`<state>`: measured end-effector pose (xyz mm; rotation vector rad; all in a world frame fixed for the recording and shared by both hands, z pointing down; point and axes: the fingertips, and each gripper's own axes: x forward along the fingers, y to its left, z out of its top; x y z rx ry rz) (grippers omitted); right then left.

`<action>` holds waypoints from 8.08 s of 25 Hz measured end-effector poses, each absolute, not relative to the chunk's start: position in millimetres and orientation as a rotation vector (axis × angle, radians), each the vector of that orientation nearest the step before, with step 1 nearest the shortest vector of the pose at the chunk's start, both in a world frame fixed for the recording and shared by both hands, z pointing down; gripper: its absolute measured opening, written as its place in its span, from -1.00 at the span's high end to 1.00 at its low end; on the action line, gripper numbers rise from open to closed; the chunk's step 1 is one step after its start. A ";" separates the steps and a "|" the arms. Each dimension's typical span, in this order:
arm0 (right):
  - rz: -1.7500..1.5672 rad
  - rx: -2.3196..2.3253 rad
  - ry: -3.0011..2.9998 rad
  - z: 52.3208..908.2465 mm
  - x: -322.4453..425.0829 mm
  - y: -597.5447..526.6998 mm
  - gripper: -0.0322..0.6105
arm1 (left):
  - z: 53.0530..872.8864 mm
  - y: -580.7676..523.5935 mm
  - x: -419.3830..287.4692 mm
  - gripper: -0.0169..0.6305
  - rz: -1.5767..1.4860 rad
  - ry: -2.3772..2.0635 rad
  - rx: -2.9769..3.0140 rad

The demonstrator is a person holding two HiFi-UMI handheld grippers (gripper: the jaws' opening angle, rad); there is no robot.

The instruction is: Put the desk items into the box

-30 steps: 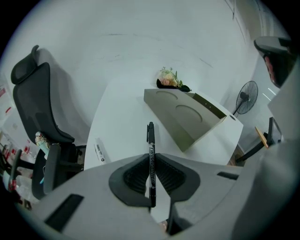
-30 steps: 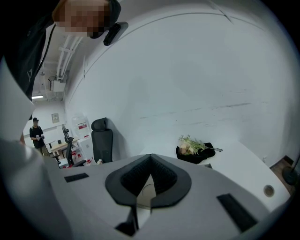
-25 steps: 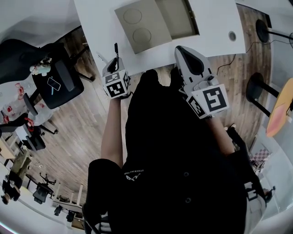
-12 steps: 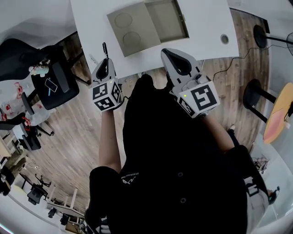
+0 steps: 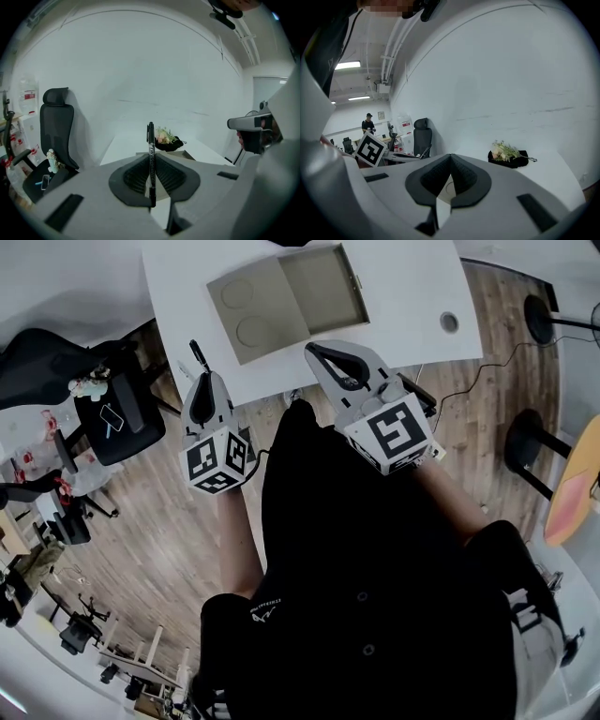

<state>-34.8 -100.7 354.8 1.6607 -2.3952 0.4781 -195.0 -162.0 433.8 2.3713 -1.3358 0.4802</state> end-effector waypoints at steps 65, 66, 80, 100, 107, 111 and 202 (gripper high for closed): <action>0.326 1.754 -2.396 315.8 56.9 -83.0 0.90 | 342.5 -111.3 -49.0 0.80 0.308 -1.161 2.698; 0.330 1.768 -2.385 316.6 59.2 -82.8 0.90 | 344.0 -112.4 -46.0 0.80 0.312 -1.142 2.704; 0.392 1.917 -2.239 332.2 89.7 -93.7 0.90 | 383.3 -139.0 -9.0 0.80 0.422 -0.923 2.721; 0.523 2.046 -2.043 366.1 147.2 -105.1 0.90 | 476.6 -171.9 55.2 0.80 0.615 -0.709 2.581; 0.582 2.047 -2.019 380.7 159.7 -104.8 0.90 | 515.0 -180.3 60.2 0.80 0.652 -0.726 2.426; 0.621 2.040 -2.004 391.6 165.5 -103.2 0.90 | 535.7 -183.0 62.9 0.80 0.697 -0.741 2.374; 0.643 1.918 -2.101 398.0 112.1 -82.3 0.90 | 461.7 -165.0 24.0 0.92 0.555 -0.967 2.503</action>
